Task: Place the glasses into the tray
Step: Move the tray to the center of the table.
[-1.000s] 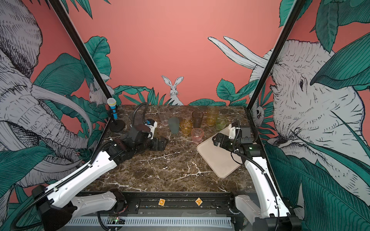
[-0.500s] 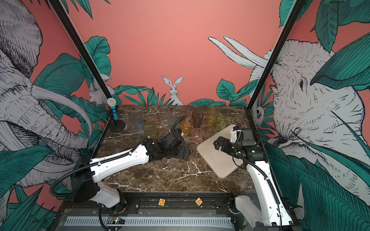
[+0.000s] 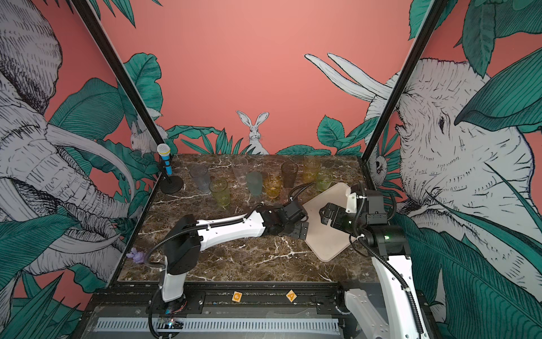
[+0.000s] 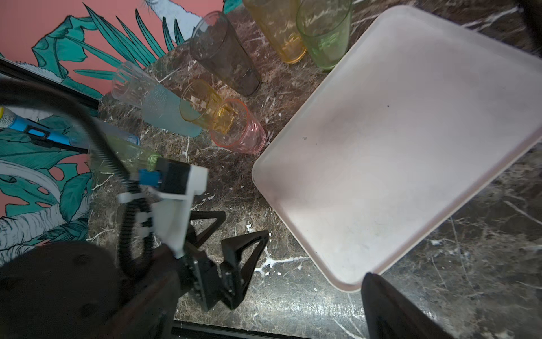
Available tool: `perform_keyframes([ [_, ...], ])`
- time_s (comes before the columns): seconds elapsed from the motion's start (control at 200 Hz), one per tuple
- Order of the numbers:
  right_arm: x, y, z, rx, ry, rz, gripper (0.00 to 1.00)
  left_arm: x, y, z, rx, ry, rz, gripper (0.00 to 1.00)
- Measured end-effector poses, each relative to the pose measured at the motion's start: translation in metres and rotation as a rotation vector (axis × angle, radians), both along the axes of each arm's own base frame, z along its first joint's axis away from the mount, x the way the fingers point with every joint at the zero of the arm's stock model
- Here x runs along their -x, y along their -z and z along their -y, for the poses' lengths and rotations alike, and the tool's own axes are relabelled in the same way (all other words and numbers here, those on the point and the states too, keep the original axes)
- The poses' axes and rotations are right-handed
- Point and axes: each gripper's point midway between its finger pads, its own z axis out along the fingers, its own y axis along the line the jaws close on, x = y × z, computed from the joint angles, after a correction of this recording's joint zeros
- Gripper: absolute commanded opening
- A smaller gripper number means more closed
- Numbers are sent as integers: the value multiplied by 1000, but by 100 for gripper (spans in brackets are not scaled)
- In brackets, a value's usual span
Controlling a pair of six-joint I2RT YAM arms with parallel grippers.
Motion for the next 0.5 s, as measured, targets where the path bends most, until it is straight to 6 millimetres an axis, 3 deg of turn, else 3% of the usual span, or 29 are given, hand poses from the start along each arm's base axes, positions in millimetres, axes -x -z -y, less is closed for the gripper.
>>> perform_keyframes([
  [0.22, 16, -18, 17, 76, 56, 31, 99, 7, 36, 25, -70, 16, -33, 92],
  [0.5, 23, -17, 24, 111, 71, 11, 99, 16, 59, 23, -134, 0, -80, 82],
])
